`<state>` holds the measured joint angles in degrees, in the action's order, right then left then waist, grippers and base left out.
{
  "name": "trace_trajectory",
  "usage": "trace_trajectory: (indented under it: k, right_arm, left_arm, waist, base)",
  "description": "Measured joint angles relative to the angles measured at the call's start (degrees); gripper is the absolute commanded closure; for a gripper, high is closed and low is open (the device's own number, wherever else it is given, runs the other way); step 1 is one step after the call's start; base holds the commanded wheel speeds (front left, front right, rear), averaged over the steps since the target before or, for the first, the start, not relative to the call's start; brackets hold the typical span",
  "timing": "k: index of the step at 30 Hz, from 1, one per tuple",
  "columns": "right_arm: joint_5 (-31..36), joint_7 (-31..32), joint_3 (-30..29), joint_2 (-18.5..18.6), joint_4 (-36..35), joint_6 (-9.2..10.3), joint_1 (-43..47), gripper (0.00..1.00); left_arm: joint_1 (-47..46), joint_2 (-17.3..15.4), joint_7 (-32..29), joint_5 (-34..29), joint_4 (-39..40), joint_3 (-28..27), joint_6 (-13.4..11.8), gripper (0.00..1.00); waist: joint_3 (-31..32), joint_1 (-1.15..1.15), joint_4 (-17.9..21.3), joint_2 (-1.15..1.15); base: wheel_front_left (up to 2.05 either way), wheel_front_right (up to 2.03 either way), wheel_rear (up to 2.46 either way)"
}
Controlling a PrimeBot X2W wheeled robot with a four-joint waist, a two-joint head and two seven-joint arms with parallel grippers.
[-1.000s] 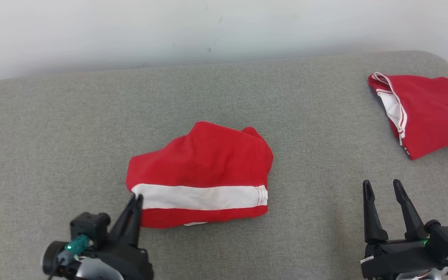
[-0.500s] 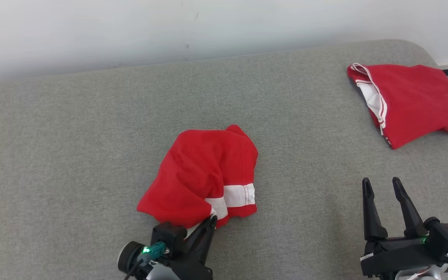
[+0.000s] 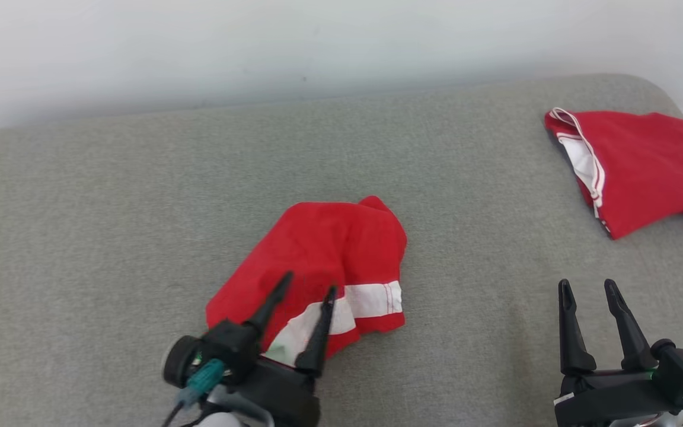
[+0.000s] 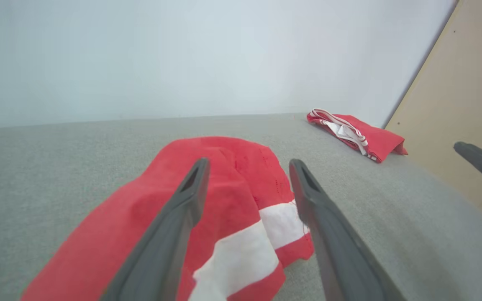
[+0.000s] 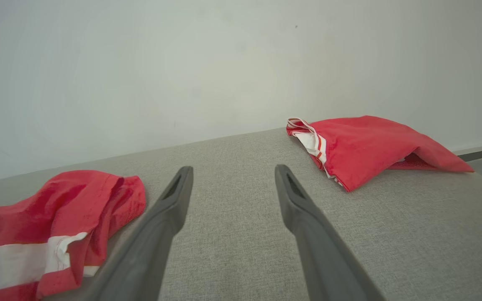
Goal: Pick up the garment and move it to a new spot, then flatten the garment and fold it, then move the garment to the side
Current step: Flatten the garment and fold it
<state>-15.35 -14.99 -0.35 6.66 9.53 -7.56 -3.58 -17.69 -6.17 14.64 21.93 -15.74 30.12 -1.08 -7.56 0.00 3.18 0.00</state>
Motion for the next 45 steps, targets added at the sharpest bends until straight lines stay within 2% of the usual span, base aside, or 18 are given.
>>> trace_trajectory:
  k: [5,12,18,25,31,36,45]
  right_arm:
    - [0.05,0.00,0.01,-0.07,-0.01,0.00,0.29,0.00]
    - [0.08,0.00,0.42,-0.05,-0.12,0.01,1.01,0.00]
    - [0.05,0.00,0.75,0.47,0.03,0.01,1.56,0.00]
    - [-0.14,0.00,0.87,1.10,0.20,0.01,2.13,0.00]
    - [-0.18,0.00,1.56,1.43,0.68,0.00,2.42,0.00]
    - [-0.19,0.00,2.61,1.87,1.16,0.00,2.49,0.00]
    - [-0.55,0.00,11.69,4.13,4.31,0.00,-0.12,0.00]
  left_arm:
    - [2.88,-2.22,0.25,-0.31,6.24,-4.71,-2.60,0.00]
    - [9.54,-5.04,0.34,-0.80,13.02,-15.29,-5.92,0.00]
    - [16.32,-5.05,0.43,-2.07,16.74,-22.32,-5.87,0.00]
    - [19.80,-3.09,0.43,-3.81,17.09,-27.64,-4.12,0.00]
    - [20.54,-0.80,0.43,-6.37,16.35,-30.18,0.30,0.00]
    - [20.57,0.58,0.43,-8.43,15.23,-32.39,2.70,0.00]
    - [20.18,1.76,0.43,-11.36,13.54,-34.16,5.52,0.00]
  waist:
    - [0.97,0.00,-1.56,0.00]
    - [2.20,0.00,-2.97,0.00]
    - [2.91,0.00,-3.60,0.00]
    - [3.27,0.01,-4.11,0.00]
    - [3.64,0.00,-4.27,0.00]
    - [3.95,0.01,-4.27,0.00]
    - [3.92,0.01,-5.06,0.00]
  base:
    - [0.00,0.00,0.00]
    - [0.00,0.00,0.00]
    - [0.00,0.00,0.00]
    - [0.00,0.00,0.00]
    - [0.00,0.00,0.00]
    - [0.00,0.00,0.00]
    - [0.00,0.00,0.00]
